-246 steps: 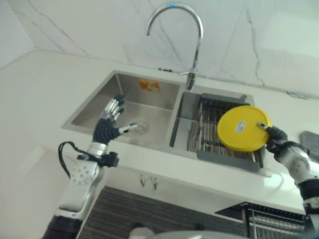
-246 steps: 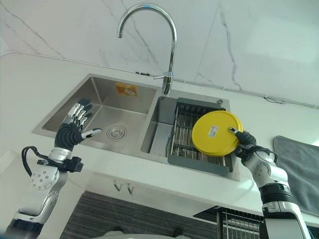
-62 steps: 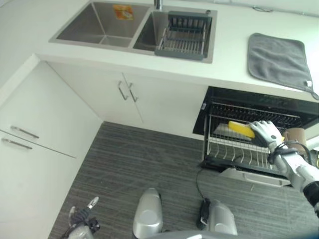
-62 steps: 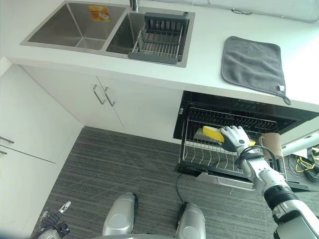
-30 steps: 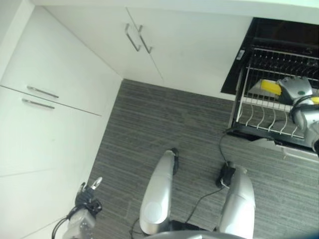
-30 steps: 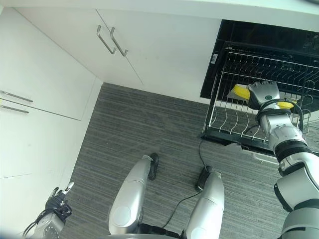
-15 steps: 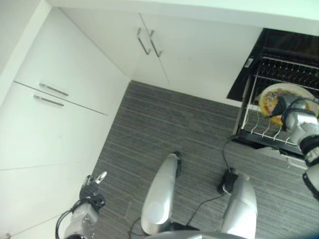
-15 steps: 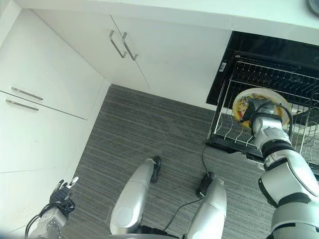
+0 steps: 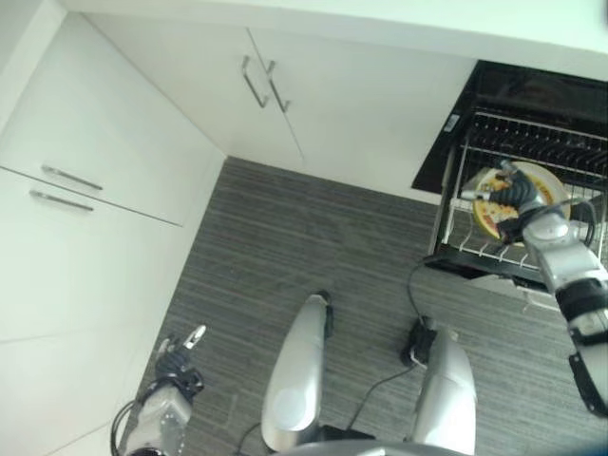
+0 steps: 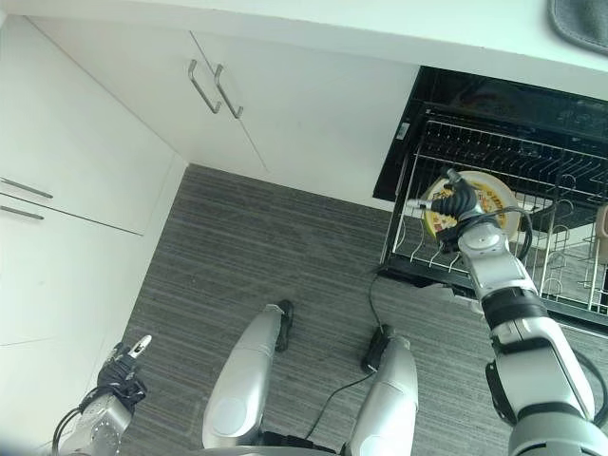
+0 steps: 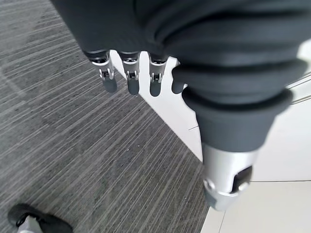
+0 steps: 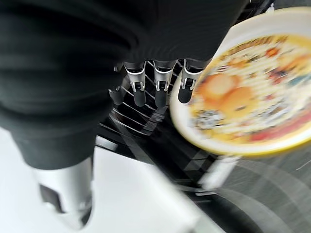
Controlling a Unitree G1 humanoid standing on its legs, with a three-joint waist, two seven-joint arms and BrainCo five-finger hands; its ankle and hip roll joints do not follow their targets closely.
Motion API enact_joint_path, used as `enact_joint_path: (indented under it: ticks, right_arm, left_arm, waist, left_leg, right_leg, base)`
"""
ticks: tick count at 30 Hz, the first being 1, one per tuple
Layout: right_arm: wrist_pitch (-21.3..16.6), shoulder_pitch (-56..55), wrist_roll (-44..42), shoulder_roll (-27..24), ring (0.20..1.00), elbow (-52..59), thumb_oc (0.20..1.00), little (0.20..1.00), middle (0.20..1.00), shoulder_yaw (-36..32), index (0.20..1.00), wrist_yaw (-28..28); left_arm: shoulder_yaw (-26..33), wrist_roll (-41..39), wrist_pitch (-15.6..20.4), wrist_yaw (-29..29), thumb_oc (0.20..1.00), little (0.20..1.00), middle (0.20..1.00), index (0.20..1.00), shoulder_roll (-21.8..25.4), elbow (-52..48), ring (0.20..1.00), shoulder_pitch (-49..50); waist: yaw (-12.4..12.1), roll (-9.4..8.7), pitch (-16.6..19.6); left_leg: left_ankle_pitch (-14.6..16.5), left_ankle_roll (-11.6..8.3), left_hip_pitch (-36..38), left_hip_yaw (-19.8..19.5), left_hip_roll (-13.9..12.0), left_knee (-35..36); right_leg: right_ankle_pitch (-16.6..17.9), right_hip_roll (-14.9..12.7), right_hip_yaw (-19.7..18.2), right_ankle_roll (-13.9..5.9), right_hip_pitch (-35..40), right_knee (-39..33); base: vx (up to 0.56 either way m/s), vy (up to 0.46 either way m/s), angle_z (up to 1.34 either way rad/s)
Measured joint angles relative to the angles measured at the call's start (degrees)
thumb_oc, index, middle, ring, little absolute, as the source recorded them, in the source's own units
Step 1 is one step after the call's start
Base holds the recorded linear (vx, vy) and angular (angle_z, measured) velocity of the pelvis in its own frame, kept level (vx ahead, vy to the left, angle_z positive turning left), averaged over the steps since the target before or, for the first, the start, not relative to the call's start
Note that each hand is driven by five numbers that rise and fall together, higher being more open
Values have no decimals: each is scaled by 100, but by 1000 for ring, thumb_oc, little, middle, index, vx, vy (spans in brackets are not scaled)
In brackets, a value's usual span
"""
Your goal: Place the dishes in the dishwasher.
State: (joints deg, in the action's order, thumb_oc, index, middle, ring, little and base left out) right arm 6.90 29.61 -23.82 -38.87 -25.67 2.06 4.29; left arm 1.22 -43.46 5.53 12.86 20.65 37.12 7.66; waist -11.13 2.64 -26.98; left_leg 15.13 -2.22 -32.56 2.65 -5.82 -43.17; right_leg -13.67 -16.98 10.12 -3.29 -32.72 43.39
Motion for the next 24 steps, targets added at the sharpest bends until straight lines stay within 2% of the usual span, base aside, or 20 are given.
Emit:
enact_joint_path:
  ticks: [1, 4, 6, 8, 12, 13, 14, 15, 16, 17, 18, 19, 20, 21, 22, 23, 24]
  right_arm:
    - [-62, -704, -588, 553, 1000, 906, 1000, 1000, 1000, -618, 1000, 125]
    - [-142, -1336, -1429, 1130, 1000, 1701, 1000, 1000, 1000, -910, 1000, 130]
    - [-254, -1556, -2441, 1626, 1000, 1982, 1000, 1000, 1000, -1067, 1000, 38]
    - [-255, -1582, -3292, 1773, 1000, 2004, 1000, 1000, 1000, -1122, 1000, 19]
    - [-275, -1771, -3780, 1871, 1000, 2449, 1000, 1000, 1000, -1173, 1000, 183]
    - [-280, -2140, -3938, 1941, 1000, 2667, 1000, 1000, 1000, -1172, 1000, 171]
    - [-290, -2413, -4012, 1976, 1000, 2908, 1000, 1000, 1000, -1173, 1000, 130]
    - [-568, -2722, -3767, 2045, 1000, 3191, 1000, 1000, 1000, -1172, 1000, 87]
    - [-1338, -3075, -3040, 2047, 1000, 4229, 1000, 1000, 1000, -1208, 1000, 31]
    - [-1761, -3047, -2713, 2006, 1000, 4680, 1000, 1000, 1000, -1304, 1000, 33]
    - [-2615, -2858, -2007, 1997, 1000, 5084, 1000, 1000, 1000, -1440, 1000, 225]
    - [-3203, -2775, -1529, 1976, 1000, 5054, 1000, 1000, 1000, -1634, 1000, 458]
    - [-3464, -3010, -1092, 1771, 1000, 4045, 1000, 1000, 1000, -1886, 1000, 1065]
    - [-3463, -3273, -896, 1612, 1000, 3635, 1000, 1000, 1000, -1887, 1000, 1316]
    - [-3734, -3760, -697, 1422, 787, 2336, 787, 787, 787, -2459, 787, 1956]
    - [-3737, -3994, -848, 1539, 200, 1507, 200, 200, 200, -2980, 200, 2415]
    - [-3969, -3996, -1386, 2011, 200, 1373, 200, 200, 200, -3180, 200, 2589]
  left_arm:
    - [171, 16, 123, 52, 1000, 1000, 1000, 1000, -203, 5, 1000, 185]
    - [166, 20, 162, 75, 1000, 1000, 1000, 1000, -392, 63, 1000, 283]
    - [147, 187, 235, 79, 1000, 1000, 1000, 1000, -518, 142, 1000, 304]
    - [151, 200, 361, 102, 1000, 1000, 1000, 1000, -540, 145, 1000, 324]
    - [167, 200, 417, 234, 1000, 1000, 1000, 1000, -543, 160, 1000, 355]
    - [192, 200, 490, 295, 1000, 1000, 1000, 1000, -605, 130, 1000, 356]
    - [265, 200, 516, 307, 1000, 1000, 1000, 1000, -694, 119, 1000, 366]
    - [324, 201, 561, 347, 1000, 1000, 1000, 1000, -791, 83, 1000, 385]
    - [322, 201, 584, 414, 1000, 1000, 1000, 1000, -947, -44, 1000, 530]
    - [304, 198, 585, 457, 1000, 1000, 1000, 1000, -979, -38, 1000, 539]
    - [289, 199, 590, 572, 1000, 1000, 1000, 1000, -1026, 30, 1000, 492]
    - [309, 197, 615, 605, 1000, 1000, 1000, 1000, -1074, 66, 1000, 419]
    - [344, 192, 646, 699, 1000, 1000, 1000, 1000, -1072, 178, 1000, 316]
    - [391, 186, 690, 668, 1000, 1000, 1000, 1000, -1079, 260, 1000, 316]
    - [569, 187, 878, 549, 1000, 1000, 1000, 1000, -1047, 476, 1000, 387]
    - [665, 185, 869, 567, 1000, 1000, 1000, 1000, -1016, 686, 1000, 619]
    - [777, 185, 852, 608, 1000, 1000, 1000, 1000, -1077, 693, 1000, 744]
  waist:
    - [107, -117, 3]
    - [367, -227, -18]
    - [482, -271, -23]
    - [514, -276, -21]
    - [567, -336, -24]
    - [637, -464, -31]
    - [652, -514, -41]
    - [763, -579, -50]
    - [925, -590, -53]
    - [1061, -596, -54]
    - [1103, -590, -52]
    - [1168, -585, -50]
    - [1220, -540, -38]
    - [1242, -438, -3]
    - [1220, -317, -2]
    - [1255, -310, -3]
    - [1369, -312, 1]
  left_leg:
    - [33, 47, 55, 50, -18, 11]
    - [104, 107, 80, 102, -25, -21]
    - [108, 112, 73, 134, -66, -23]
    - [82, 94, 79, 134, -124, 35]
    - [36, 75, 136, 165, -218, 154]
    - [-28, 54, 297, 246, -218, 347]
    - [-64, 24, 384, 273, -226, 446]
    - [-98, 11, 446, 292, -251, 535]
    - [-108, 10, 472, 341, -242, 609]
    - [-109, 10, 493, 397, -248, 591]
    - [-91, 35, 592, 523, -297, 646]
    - [-74, 48, 653, 601, -307, 665]
    - [-77, 48, 664, 710, -313, 705]
    - [-74, 49, 661, 746, -300, 709]
    - [-105, 40, 661, 752, -328, 806]
    - [-134, 3, 661, 760, -340, 882]
    - [-139, -10, 676, 758, -388, 902]
  right_leg:
    - [13, 18, -24, -16, 59, -87]
    - [51, 53, -91, -8, 78, -136]
    - [104, 72, -128, -59, 63, -178]
    - [189, 155, -120, -58, 94, -320]
    - [286, 265, -100, -57, 170, -529]
    - [339, 288, -130, -66, 276, -698]
    - [388, 327, -141, -74, 357, -832]
    - [435, 354, -135, -109, 425, -939]
    - [472, 372, -148, -110, 437, -1051]
    - [521, 392, -189, -139, 429, -1088]
    - [586, 442, -335, -186, 434, -1126]
    - [560, 441, -392, -145, 443, -1132]
    - [591, 445, -491, -142, 370, -1162]
    - [600, 455, -527, -149, 349, -1192]
    - [602, 445, -498, -153, 325, -1225]
    - [596, 458, -482, -150, 307, -1217]
    - [581, 478, -465, -146, 290, -1174]
  base:
    - [56, 51, -17]
    - [46, 31, -12]
    - [7, -15, -11]
    - [4, -21, -10]
    - [-10, -3, -10]
    - [-46, -6, -22]
    - [-53, 14, -17]
    - [-71, 82, -18]
    - [-44, 104, -16]
    - [-28, 117, -37]
    - [-17, 65, -40]
    - [-22, 91, -51]
    - [-63, 46, -34]
    - [-66, 8, -14]
    - [-55, -86, -2]
    - [-14, -95, 1]
    - [3, -92, -6]
